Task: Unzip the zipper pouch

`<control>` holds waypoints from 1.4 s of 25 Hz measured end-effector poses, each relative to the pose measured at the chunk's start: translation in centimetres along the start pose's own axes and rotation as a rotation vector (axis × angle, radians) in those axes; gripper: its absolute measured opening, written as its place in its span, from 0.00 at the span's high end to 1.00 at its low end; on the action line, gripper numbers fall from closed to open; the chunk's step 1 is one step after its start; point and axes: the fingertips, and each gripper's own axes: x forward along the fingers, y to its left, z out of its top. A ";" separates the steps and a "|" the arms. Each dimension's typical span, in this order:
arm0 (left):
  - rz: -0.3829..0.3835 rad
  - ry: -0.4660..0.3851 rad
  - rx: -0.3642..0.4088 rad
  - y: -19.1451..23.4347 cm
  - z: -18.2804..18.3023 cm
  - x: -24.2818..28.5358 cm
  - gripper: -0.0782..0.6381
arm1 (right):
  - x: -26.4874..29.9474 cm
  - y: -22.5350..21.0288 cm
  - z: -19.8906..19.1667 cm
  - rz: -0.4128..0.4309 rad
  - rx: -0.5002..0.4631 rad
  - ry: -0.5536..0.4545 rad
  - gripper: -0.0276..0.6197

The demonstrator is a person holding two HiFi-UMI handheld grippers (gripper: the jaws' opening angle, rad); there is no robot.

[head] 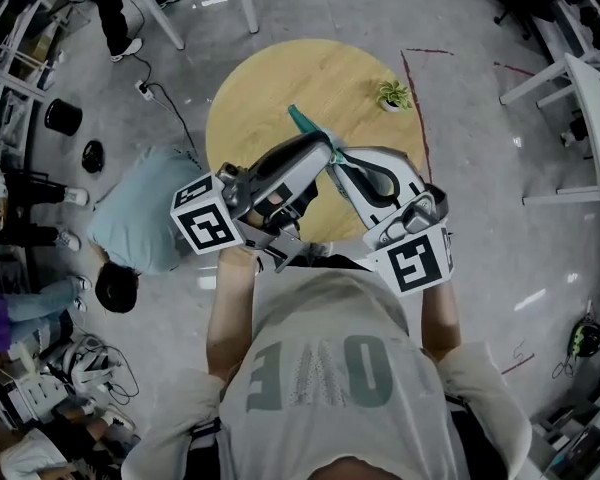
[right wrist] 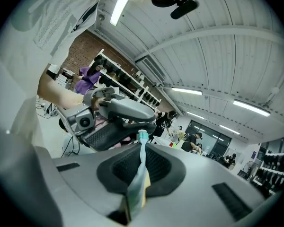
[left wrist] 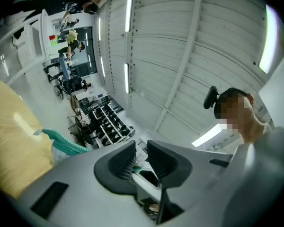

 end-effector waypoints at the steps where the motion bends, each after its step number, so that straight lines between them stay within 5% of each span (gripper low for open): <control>1: 0.017 0.005 0.021 0.1 0.0 0.0 0.76 | 0.1 0.1 0.1 0.001 -0.001 0.000 0.90; 5: 0.060 0.044 0.137 0.1 0.1 -0.5 0.76 | 0.4 0.4 0.5 0.000 0.020 -0.010 0.90; 10: 0.144 0.200 0.574 -0.6 -1.1 -0.2 0.76 | 0.1 -0.3 0.0 -0.011 0.038 0.006 0.90; 14: 0.144 0.292 0.745 -1.0 -1.7 -0.3 0.71 | 0.6 -0.2 -0.4 -0.016 0.044 0.026 0.90; 35: 0.190 0.244 0.735 0.4 -0.5 -0.6 0.84 | 1.3 -0.1 -0.2 0.005 0.040 0.024 0.90</control>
